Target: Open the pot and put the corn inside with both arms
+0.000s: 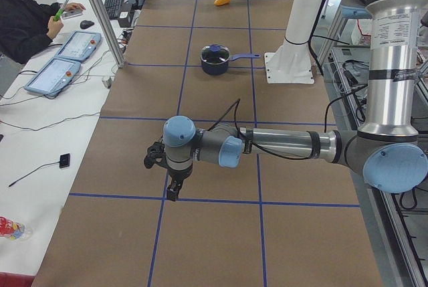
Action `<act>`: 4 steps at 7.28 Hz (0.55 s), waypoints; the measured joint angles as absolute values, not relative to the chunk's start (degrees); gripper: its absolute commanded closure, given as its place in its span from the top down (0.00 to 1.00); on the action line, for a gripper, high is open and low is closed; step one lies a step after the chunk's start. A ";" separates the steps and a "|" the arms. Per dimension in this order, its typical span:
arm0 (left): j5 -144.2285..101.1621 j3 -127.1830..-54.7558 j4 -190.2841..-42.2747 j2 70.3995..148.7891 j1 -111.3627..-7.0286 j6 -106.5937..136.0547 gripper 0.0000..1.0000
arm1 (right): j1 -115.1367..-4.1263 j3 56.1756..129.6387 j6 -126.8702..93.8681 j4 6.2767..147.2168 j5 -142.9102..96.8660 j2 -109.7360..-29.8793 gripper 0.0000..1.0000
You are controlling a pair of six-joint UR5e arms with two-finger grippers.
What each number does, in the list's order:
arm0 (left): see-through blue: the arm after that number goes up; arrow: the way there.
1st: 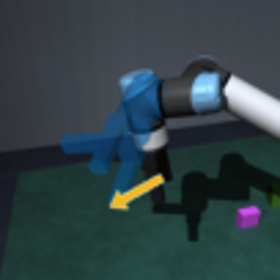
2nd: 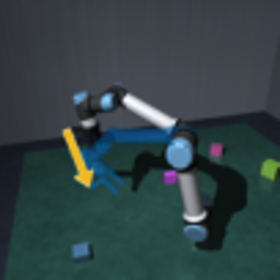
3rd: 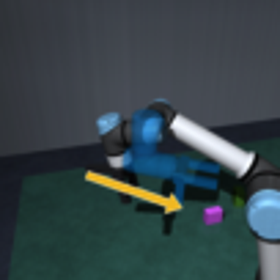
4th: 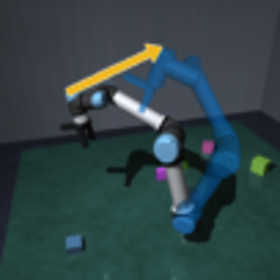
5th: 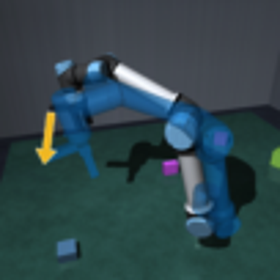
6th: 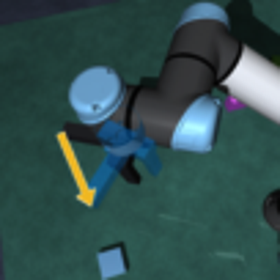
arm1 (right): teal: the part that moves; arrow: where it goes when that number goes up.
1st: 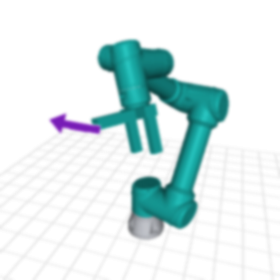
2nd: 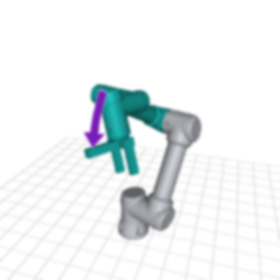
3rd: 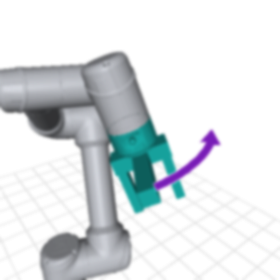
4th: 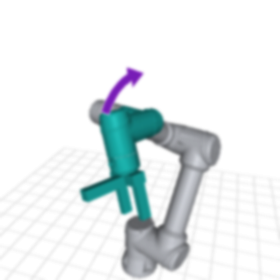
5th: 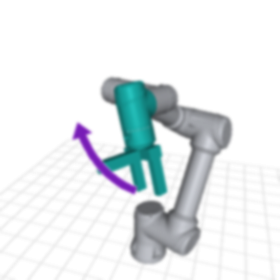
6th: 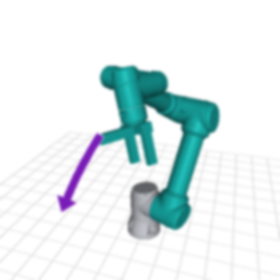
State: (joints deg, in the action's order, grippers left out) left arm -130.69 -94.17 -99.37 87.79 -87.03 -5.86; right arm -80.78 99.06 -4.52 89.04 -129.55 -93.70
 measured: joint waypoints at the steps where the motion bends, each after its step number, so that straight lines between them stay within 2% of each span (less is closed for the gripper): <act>1: -130.69 -94.18 -99.34 87.79 -87.02 -5.82 0.99 | -80.77 99.06 -4.39 89.03 -129.44 -93.60 1.00; 4: -130.65 -94.21 -98.82 88.76 -86.84 -4.54 1.00 | -80.31 98.73 -4.45 89.03 -128.98 -93.09 1.00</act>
